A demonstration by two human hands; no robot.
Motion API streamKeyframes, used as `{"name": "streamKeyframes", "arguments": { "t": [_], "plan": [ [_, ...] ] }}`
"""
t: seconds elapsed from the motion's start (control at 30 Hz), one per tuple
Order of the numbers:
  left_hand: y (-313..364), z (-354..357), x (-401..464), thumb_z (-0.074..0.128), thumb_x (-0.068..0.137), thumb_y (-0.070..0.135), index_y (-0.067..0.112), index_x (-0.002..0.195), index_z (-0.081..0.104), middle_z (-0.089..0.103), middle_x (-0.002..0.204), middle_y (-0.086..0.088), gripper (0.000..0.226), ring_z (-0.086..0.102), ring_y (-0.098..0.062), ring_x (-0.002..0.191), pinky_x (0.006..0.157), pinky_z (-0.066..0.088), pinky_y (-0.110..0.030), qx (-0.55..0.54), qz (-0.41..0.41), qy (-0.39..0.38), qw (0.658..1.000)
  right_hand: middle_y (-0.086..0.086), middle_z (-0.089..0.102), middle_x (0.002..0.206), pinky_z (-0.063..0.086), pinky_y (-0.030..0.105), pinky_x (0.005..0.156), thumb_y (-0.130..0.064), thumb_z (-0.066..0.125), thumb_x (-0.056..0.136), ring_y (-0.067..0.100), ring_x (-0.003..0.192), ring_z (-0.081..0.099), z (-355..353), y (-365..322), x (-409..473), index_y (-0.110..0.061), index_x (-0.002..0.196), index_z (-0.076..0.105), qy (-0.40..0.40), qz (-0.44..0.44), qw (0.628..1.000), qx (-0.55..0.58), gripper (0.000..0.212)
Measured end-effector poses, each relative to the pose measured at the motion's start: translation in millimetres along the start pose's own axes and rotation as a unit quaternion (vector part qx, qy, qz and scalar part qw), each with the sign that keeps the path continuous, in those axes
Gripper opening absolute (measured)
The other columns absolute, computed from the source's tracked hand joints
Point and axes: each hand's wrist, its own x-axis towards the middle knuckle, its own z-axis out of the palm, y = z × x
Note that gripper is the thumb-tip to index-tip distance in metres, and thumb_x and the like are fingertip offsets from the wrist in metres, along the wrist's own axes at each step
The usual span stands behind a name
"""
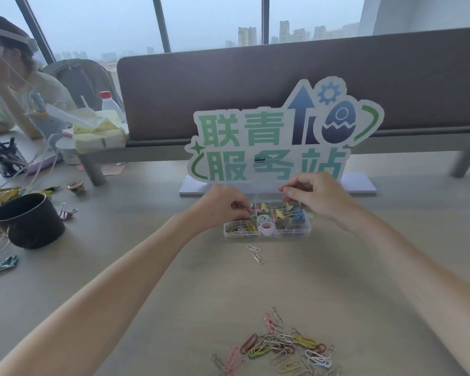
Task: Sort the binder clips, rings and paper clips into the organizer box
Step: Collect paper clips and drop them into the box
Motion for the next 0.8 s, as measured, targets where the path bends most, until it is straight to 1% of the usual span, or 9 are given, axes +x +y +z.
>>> {"name": "streamKeyframes", "arguments": {
  "t": [0.07,0.13,0.27,0.33,0.4,0.57,0.7,0.73,0.8],
  "plan": [
    [-2,1,-1,0.074,0.082,0.022,0.017,0.095,0.077,0.07,0.086,0.002,0.014,0.055,-0.009,0.074,0.065,0.038,-0.009,0.005,0.008,0.006,1.0,-0.007,0.076,0.085,0.048,0.009,0.062,-0.019,0.065,0.092,-0.003,0.073,0.069,0,-1,-1,-0.019,0.1,0.074,-0.001,0.001,1.0,0.0,0.012],
    [-3,2,-2,0.074,0.082,0.023,0.017,0.095,0.077,0.071,0.086,0.001,0.014,0.057,-0.01,0.074,0.068,0.041,-0.014,0.007,0.012,0.015,1.0,-0.007,0.076,0.084,0.048,0.01,0.064,-0.019,0.065,0.092,-0.002,0.074,0.07,0,-2,-1,-0.019,0.1,0.074,-0.002,0.002,1.0,-0.001,0.012],
    [-3,2,-5,0.072,0.084,0.028,0.017,0.092,0.078,0.07,0.083,0.001,0.014,0.061,-0.012,0.074,0.075,0.05,-0.026,-0.003,0.011,0.017,1.0,-0.007,0.076,0.083,0.05,0.015,0.071,-0.018,0.065,0.092,0.001,0.076,0.071,4,-4,-3,-0.021,0.098,0.074,-0.008,0.002,1.0,-0.002,0.011],
    [-3,2,-7,0.069,0.086,0.033,0.017,0.091,0.078,0.07,0.081,0.001,0.018,0.061,-0.014,0.074,0.075,0.05,-0.029,-0.003,0.01,0.019,1.0,-0.006,0.077,0.082,0.052,0.018,0.074,-0.017,0.065,0.092,0.003,0.077,0.071,6,-5,-3,-0.022,0.095,0.074,-0.012,0.0,1.0,-0.002,0.011],
    [-3,3,-9,0.066,0.089,0.033,0.016,0.091,0.077,0.07,0.081,-0.002,0.02,0.06,-0.018,0.075,0.076,0.049,-0.032,0.002,0.01,0.024,1.0,-0.006,0.077,0.081,0.054,0.021,0.078,-0.017,0.066,0.091,0.005,0.077,0.072,7,-5,-4,-0.022,0.094,0.075,-0.017,-0.005,1.0,-0.001,0.011],
    [-6,3,-14,0.071,0.085,0.025,0.016,0.096,0.075,0.069,0.087,0.0,0.015,0.059,-0.014,0.079,0.077,0.048,-0.026,-0.008,0.015,0.041,0.999,-0.005,0.077,0.08,0.054,0.021,0.078,-0.019,0.067,0.091,0.008,0.077,0.072,13,-8,-7,-0.02,0.094,0.075,-0.041,-0.021,0.999,-0.012,0.009],
    [-13,6,-15,0.073,0.083,0.019,0.014,0.085,0.072,0.067,0.084,0.002,0.005,0.058,-0.012,0.077,0.074,0.048,-0.024,-0.02,0.01,0.059,0.998,-0.005,0.076,0.078,0.054,0.025,0.076,-0.02,0.067,0.091,0.012,0.074,0.072,20,-11,-9,-0.021,0.091,0.075,-0.064,-0.043,0.994,-0.071,0.008],
    [-15,7,-15,0.073,0.083,0.018,0.014,0.083,0.072,0.067,0.083,0.002,0.004,0.057,-0.012,0.076,0.074,0.048,-0.024,-0.021,0.012,0.062,0.998,-0.005,0.076,0.079,0.054,0.024,0.076,-0.021,0.067,0.09,0.011,0.074,0.072,22,-13,-11,-0.021,0.092,0.075,-0.073,-0.043,0.994,-0.075,0.008],
    [-16,10,-15,0.071,0.085,0.02,0.015,0.083,0.072,0.064,0.082,0.004,0.006,0.055,-0.012,0.075,0.075,0.047,-0.025,-0.011,0.015,0.065,0.998,-0.007,0.076,0.078,0.051,0.016,0.071,-0.023,0.067,0.09,0.006,0.071,0.07,25,-16,-15,-0.021,0.094,0.075,-0.107,-0.044,0.989,-0.094,0.009]
  ]
}}
